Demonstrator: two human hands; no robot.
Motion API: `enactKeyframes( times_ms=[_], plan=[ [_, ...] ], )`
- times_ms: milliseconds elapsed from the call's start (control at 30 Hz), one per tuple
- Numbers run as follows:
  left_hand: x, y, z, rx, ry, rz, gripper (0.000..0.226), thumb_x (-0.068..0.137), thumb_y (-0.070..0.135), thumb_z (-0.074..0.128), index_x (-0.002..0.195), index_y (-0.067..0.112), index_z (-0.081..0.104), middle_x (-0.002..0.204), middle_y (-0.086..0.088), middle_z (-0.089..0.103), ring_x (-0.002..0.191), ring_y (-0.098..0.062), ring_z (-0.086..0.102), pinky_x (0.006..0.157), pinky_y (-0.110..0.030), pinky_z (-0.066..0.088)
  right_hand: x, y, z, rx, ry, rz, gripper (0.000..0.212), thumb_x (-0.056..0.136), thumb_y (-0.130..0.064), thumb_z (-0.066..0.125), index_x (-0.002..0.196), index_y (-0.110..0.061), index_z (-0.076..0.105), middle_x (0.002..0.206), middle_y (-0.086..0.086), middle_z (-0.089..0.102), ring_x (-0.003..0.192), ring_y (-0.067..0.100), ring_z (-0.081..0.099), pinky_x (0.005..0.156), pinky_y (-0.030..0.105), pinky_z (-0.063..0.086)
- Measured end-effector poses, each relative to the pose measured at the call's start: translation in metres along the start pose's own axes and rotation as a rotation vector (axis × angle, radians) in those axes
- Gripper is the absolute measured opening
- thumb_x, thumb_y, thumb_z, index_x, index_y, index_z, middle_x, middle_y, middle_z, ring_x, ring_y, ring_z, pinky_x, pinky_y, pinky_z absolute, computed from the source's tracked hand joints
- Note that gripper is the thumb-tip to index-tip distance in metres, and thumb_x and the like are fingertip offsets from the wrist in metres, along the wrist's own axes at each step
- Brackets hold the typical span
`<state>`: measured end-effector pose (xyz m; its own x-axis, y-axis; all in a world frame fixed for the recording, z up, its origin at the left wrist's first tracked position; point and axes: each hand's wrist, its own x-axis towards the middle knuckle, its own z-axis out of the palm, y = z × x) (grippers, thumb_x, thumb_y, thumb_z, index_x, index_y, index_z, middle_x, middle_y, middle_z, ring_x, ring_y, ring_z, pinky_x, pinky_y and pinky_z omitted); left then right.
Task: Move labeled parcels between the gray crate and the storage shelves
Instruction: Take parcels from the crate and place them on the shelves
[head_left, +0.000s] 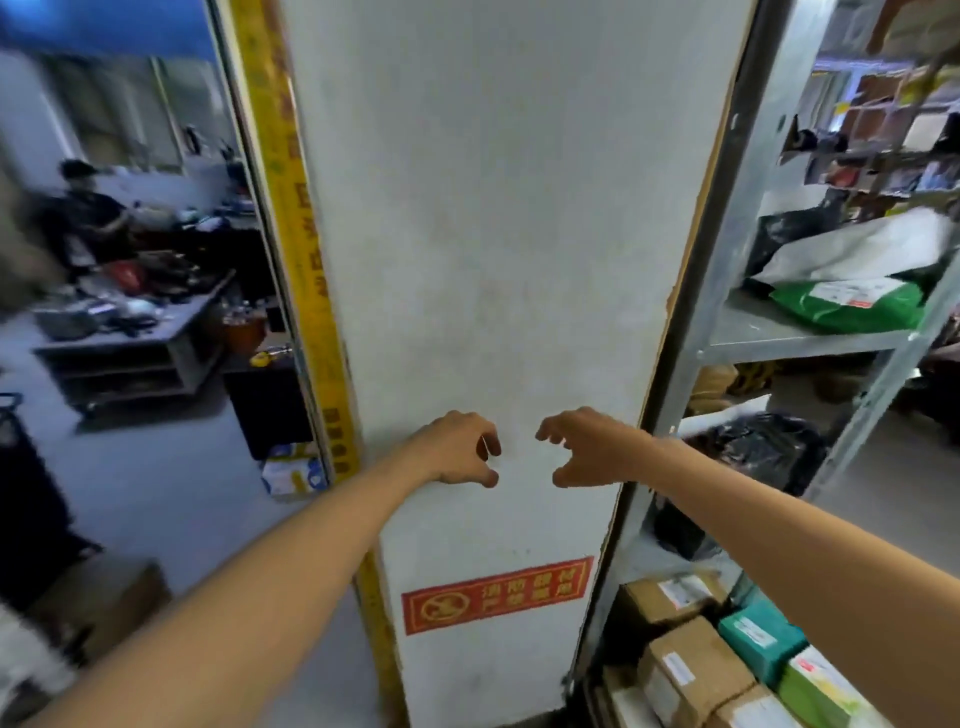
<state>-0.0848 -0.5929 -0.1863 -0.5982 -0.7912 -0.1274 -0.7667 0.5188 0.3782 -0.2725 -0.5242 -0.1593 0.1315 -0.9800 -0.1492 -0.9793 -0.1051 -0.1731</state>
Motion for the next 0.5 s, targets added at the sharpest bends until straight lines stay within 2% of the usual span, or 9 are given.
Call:
enactKeyframes(
  times_ms=[100,200,333,433,500],
  plan=[
    [-0.047,-0.037,-0.005,-0.007,0.037,-0.128,0.040,0.074,0.030,0.077,0.111,0.021,0.064,0.104,0.003,0.065,0.091,-0.016,0.062,0.083,-0.035,0.055,0.021,-0.042,0.004,-0.014,-0.018,-0.115,0.059,0.084,-0.025,0.068,0.138,-0.021,0.047,0.132,0.002,0.055,0.116,0.019,0.054,0.086,0.024,0.043],
    [-0.102,-0.077,-0.014,-0.023,0.121,-0.289,0.029,0.073,0.028,0.078,0.099,0.020,0.066,0.103,0.000,0.068,0.089,-0.015,0.062,0.079,-0.031,0.054,0.041,-0.095,0.010,-0.057,-0.076,-0.289,0.059,0.085,-0.024,0.066,0.140,-0.018,0.045,0.132,0.004,0.055,0.118,0.020,0.052,0.089,0.026,0.043],
    [-0.188,-0.111,-0.024,-0.060,0.196,-0.563,0.040,0.077,0.027,0.077,0.113,0.015,0.066,0.108,-0.003,0.066,0.101,-0.021,0.063,0.088,-0.033,0.052,0.053,-0.189,0.021,-0.129,-0.128,-0.580,0.049,0.083,-0.026,0.065,0.129,-0.015,0.055,0.125,0.008,0.058,0.117,0.028,0.055,0.090,0.029,0.046],
    [-0.254,-0.124,-0.022,-0.124,0.278,-0.729,0.036,0.073,0.025,0.079,0.107,0.019,0.069,0.103,-0.001,0.069,0.101,-0.019,0.064,0.090,-0.032,0.051,0.048,-0.256,0.037,-0.165,-0.162,-0.736,0.061,0.079,-0.033,0.067,0.136,-0.022,0.048,0.129,0.005,0.054,0.118,0.026,0.052,0.092,0.030,0.045],
    [-0.300,-0.127,-0.017,-0.151,0.343,-0.841,0.031,0.071,0.026,0.079,0.101,0.021,0.070,0.102,0.001,0.069,0.098,-0.017,0.063,0.085,-0.029,0.051,0.036,-0.298,0.046,-0.163,-0.195,-0.857,0.056,0.078,-0.033,0.066,0.131,-0.023,0.051,0.126,0.004,0.057,0.114,0.024,0.055,0.092,0.035,0.049]
  ],
)
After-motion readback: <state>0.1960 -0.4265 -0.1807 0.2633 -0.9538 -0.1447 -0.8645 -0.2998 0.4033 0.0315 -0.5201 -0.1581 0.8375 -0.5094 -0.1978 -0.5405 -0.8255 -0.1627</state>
